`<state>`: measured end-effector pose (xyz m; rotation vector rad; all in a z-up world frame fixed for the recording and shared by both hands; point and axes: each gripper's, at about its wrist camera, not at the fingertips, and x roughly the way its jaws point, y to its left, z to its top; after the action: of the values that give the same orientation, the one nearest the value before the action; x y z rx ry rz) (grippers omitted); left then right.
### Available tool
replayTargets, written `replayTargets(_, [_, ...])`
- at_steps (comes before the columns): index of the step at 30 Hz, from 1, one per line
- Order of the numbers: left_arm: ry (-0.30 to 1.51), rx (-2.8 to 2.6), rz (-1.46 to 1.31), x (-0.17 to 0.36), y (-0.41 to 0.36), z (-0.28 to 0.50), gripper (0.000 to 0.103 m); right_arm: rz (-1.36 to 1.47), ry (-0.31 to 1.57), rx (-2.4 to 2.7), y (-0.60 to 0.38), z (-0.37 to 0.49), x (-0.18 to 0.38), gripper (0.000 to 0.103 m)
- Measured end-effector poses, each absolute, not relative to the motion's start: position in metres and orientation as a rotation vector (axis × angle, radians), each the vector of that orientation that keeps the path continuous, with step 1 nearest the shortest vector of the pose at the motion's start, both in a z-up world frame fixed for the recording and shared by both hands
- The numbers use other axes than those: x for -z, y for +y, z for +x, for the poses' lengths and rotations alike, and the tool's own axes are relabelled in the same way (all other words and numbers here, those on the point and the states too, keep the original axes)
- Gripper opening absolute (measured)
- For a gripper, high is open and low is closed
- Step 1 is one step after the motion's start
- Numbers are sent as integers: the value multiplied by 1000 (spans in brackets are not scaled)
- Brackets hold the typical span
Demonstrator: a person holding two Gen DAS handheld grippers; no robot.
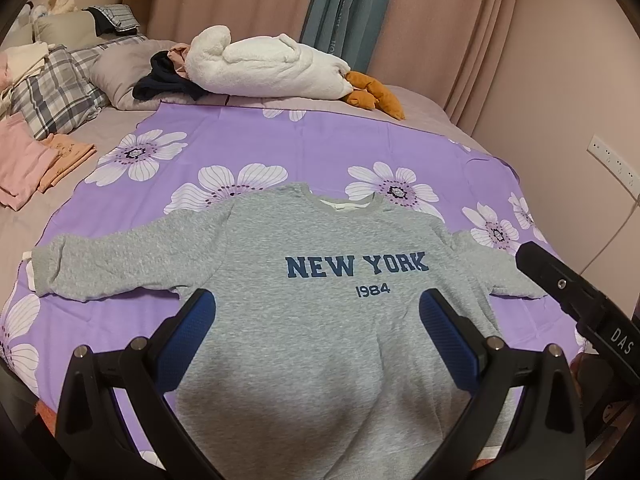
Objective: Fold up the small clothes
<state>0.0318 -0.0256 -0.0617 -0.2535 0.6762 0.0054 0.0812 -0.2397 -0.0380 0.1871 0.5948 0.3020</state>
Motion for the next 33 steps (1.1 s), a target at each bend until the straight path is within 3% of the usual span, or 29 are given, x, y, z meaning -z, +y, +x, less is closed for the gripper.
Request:
replayTargets(17, [694,7,-312,64,-10,41,102,225,574,-325,-248,88,30,102])
replayTargets(33, [752,-78,-323,77,-4,78,99,362,528,-267,-335,165,22,102])
